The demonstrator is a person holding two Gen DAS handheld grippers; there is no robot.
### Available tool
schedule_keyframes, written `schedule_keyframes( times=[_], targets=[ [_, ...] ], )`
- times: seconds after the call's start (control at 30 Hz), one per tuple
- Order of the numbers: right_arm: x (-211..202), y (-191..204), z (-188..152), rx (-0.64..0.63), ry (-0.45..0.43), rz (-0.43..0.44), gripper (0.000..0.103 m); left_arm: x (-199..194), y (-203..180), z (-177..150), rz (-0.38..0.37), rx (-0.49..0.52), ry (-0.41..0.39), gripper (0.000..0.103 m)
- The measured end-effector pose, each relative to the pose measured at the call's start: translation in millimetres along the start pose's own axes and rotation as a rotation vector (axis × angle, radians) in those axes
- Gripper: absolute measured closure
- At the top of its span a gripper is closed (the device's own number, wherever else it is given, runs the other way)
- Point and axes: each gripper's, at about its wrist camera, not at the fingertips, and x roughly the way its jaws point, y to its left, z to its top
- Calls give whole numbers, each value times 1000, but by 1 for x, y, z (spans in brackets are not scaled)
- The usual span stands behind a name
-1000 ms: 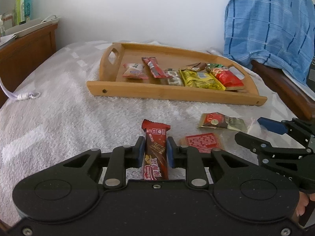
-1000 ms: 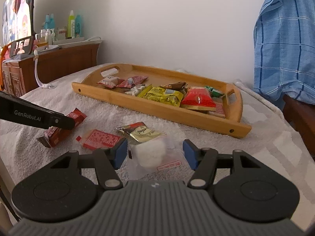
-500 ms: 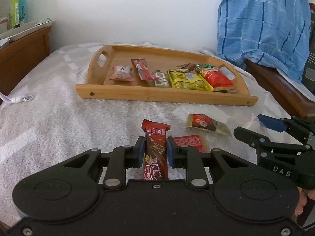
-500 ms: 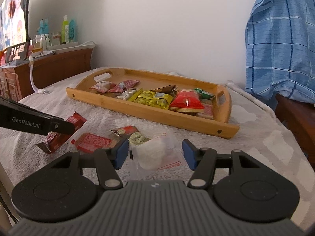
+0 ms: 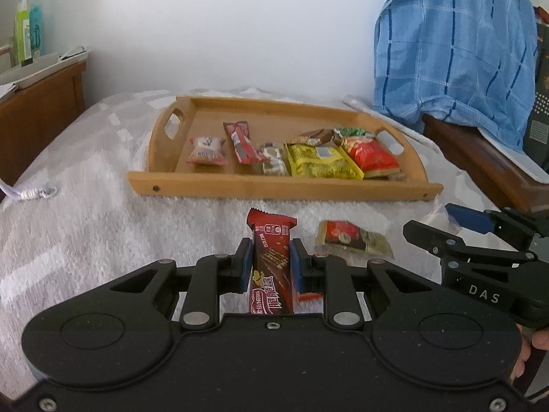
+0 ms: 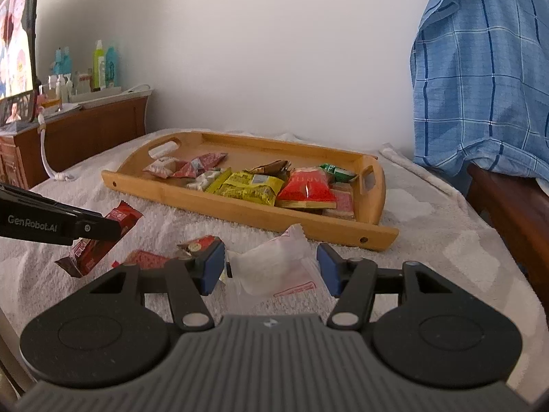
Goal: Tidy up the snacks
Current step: 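Grasp the red-brown chocolate bar with the left gripper while the right approaches the clear bag, then close the right gripper on the clear bag while the left lifts the bar toward the tray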
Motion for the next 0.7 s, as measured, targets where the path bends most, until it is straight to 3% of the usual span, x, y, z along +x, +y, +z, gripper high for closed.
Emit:
schedule_keyframes(
  times=[0.7],
  targets=[
    [28, -10, 50, 113, -62, -15, 42, 18, -6, 55, 0, 3, -64, 81]
  ],
)
